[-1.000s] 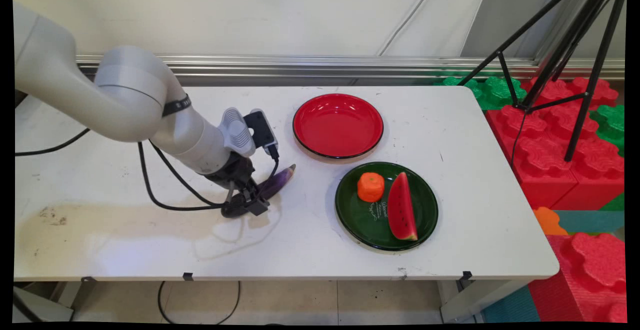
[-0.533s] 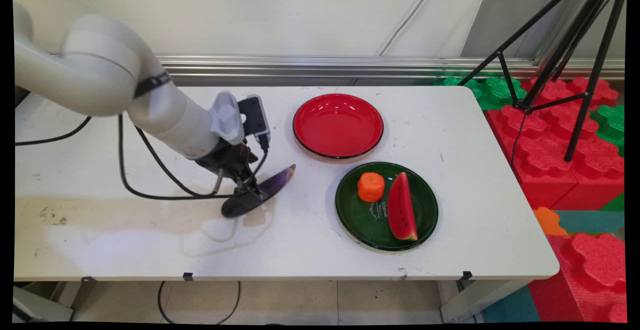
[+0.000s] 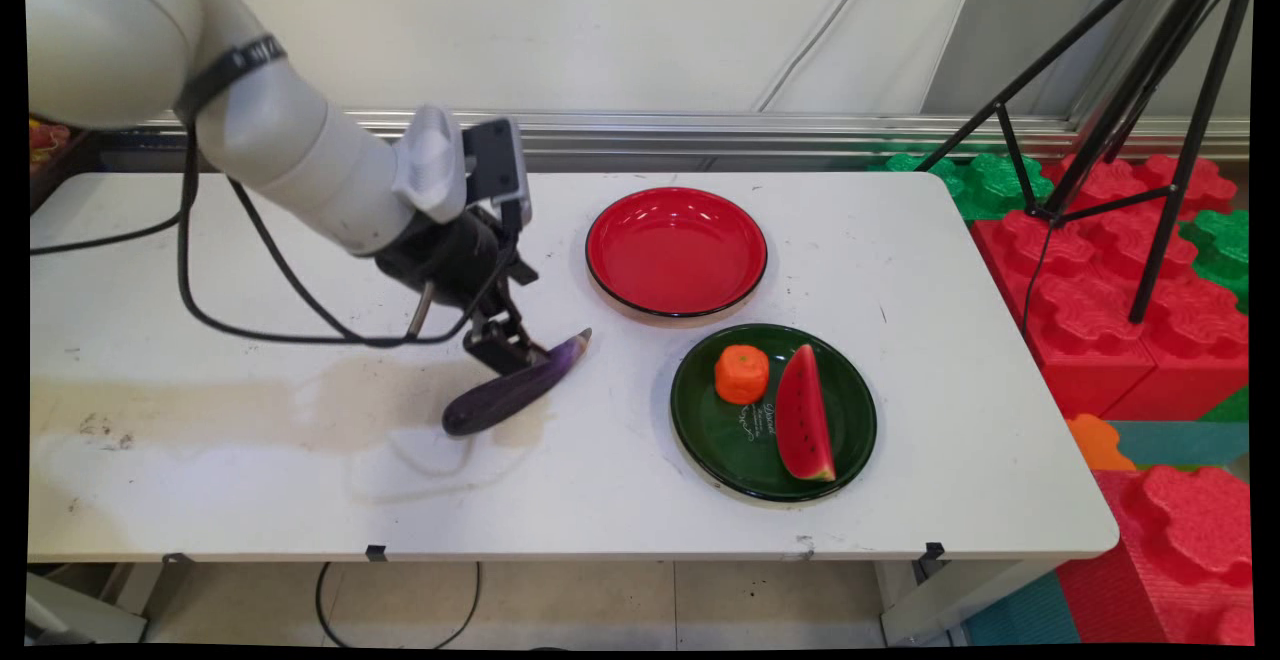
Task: Pick up the mandarin from the green plate
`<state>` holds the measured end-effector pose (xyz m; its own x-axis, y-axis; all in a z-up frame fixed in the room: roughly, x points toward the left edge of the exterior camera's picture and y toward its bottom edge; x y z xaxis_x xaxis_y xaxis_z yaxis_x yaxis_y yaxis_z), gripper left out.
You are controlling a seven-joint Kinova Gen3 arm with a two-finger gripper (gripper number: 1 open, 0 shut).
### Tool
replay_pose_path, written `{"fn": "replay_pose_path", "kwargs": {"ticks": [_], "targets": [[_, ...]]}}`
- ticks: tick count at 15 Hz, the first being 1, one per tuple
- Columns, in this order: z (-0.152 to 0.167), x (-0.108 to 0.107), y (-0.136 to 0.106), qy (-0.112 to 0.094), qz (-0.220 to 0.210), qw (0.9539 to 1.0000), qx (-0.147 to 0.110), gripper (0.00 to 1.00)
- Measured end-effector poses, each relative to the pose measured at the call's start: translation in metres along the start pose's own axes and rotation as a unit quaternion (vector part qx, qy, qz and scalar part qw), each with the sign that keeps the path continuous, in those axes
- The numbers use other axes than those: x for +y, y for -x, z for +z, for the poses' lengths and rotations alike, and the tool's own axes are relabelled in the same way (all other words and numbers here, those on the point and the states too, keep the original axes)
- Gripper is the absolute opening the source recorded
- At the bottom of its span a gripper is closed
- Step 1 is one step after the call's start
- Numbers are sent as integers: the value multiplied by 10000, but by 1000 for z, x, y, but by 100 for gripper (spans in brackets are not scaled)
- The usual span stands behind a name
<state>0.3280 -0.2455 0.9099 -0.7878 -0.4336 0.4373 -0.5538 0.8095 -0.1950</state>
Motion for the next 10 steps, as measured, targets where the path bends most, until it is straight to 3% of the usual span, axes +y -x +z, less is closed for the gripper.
{"fn": "replay_pose_path", "kwargs": {"ticks": [6,10], "targets": [[-17,-5,-39,93,19,9993,361,100],[-8,3,-73,135,76,9991,384,100]]}}
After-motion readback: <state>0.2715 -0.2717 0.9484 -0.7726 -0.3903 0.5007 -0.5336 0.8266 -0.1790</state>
